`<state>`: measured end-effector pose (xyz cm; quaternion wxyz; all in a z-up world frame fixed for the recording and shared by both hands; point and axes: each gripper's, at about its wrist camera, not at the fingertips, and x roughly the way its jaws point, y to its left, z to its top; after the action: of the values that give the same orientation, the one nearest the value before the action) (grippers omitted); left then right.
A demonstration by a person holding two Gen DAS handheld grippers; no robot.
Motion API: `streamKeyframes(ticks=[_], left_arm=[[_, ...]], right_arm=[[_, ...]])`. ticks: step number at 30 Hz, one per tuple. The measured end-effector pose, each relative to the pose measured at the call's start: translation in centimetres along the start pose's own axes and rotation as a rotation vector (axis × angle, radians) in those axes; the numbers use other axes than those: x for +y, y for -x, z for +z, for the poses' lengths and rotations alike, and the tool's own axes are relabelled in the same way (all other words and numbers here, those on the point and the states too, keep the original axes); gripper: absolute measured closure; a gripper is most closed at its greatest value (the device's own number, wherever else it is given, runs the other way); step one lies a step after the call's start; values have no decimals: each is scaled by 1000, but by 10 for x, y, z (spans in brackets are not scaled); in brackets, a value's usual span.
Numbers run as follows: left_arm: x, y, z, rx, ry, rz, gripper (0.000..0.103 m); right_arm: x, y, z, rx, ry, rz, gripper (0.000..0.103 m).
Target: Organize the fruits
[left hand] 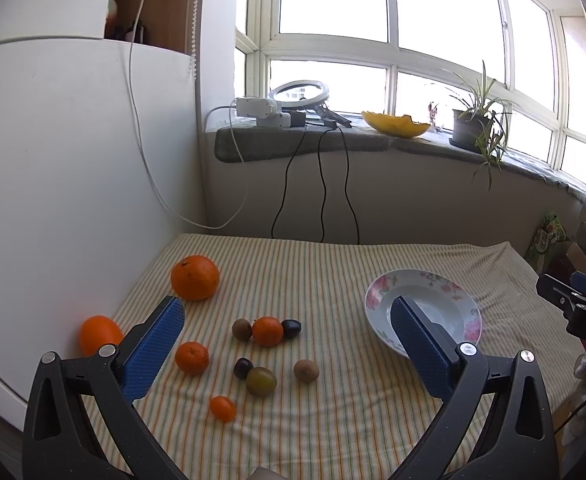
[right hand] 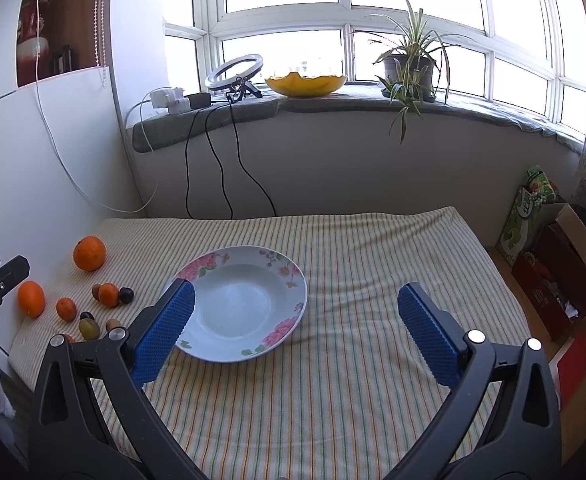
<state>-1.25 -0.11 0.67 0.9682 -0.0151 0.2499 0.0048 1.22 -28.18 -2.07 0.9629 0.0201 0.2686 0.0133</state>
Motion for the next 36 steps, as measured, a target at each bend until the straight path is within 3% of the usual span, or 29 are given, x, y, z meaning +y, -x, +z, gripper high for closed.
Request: streamKeyframes(ticks=[36], left_arm=[[0,-1,-1,2,3,1,1]], right_arm=[[7,-6,-4,18,6,20,0]])
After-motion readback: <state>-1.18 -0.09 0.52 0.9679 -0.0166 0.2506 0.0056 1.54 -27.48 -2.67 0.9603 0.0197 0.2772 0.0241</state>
